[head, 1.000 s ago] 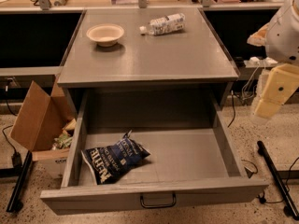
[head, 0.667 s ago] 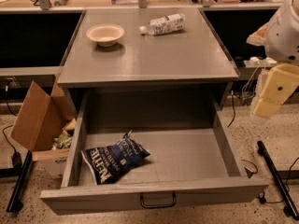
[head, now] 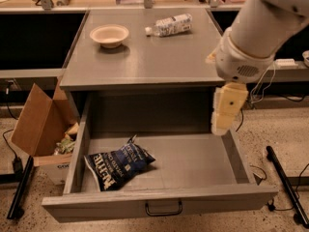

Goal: Pick blue chip bag from top drawer and place on counter

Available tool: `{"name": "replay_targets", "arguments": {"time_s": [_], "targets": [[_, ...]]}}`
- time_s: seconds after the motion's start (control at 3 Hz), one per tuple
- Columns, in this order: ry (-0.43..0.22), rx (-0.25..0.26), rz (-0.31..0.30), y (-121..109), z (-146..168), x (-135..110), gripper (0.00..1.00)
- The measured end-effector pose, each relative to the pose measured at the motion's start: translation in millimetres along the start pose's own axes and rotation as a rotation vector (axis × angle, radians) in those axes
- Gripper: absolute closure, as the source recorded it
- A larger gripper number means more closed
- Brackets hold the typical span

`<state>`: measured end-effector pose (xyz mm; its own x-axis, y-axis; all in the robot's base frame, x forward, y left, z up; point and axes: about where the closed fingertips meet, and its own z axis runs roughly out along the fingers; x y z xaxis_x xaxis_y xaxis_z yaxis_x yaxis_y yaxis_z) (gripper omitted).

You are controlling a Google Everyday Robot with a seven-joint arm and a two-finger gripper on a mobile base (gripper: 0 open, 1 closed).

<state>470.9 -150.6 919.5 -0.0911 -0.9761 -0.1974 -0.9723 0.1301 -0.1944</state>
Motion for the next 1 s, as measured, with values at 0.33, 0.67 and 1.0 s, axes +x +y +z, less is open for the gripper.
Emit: {"name": "replay_targets", "arguments": {"time_s": [0.33, 0.67, 1.0], "targets": [[-0.035, -0.078, -0.063, 2, 59, -34, 0.00], [-0.035, -0.078, -0.063, 2, 59, -34, 0.00], [-0.021, -0.107, -0.110, 5, 95, -40, 0.00]]}}
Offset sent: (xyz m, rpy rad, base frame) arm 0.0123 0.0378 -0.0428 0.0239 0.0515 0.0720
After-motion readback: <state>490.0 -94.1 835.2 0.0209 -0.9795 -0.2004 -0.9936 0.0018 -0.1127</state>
